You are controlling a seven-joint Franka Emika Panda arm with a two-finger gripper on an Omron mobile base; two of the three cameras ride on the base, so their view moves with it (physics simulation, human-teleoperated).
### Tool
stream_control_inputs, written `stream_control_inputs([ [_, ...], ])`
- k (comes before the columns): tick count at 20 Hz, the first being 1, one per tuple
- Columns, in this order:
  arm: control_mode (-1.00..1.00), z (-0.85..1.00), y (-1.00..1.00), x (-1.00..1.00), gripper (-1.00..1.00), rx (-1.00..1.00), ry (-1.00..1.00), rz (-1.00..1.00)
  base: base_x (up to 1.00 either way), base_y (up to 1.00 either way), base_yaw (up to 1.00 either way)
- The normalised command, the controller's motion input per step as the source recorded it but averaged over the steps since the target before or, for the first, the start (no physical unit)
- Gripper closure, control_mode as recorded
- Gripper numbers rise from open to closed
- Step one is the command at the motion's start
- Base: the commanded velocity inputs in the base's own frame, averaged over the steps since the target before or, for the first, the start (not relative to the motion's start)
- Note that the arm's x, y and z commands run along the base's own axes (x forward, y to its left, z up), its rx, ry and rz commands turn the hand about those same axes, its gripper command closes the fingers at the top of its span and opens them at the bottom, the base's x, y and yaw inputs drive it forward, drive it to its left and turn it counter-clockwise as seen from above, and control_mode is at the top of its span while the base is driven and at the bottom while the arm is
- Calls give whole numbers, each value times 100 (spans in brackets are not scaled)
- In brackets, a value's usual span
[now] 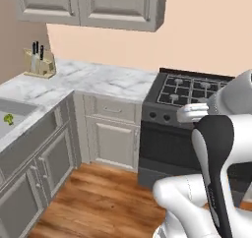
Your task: Clear the mugs and bowl far away from the sink.
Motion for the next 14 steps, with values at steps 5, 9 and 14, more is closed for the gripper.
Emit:
stream_control_inputs([
  [5, 100, 0, 0, 0, -100, 0, 0, 0, 3, 0, 100],
  [9, 100, 0, 0, 0, -100, 0, 0, 0, 8, 0, 100],
  [14, 100, 0, 0, 0, -100, 0, 0, 0, 63, 4, 65],
])
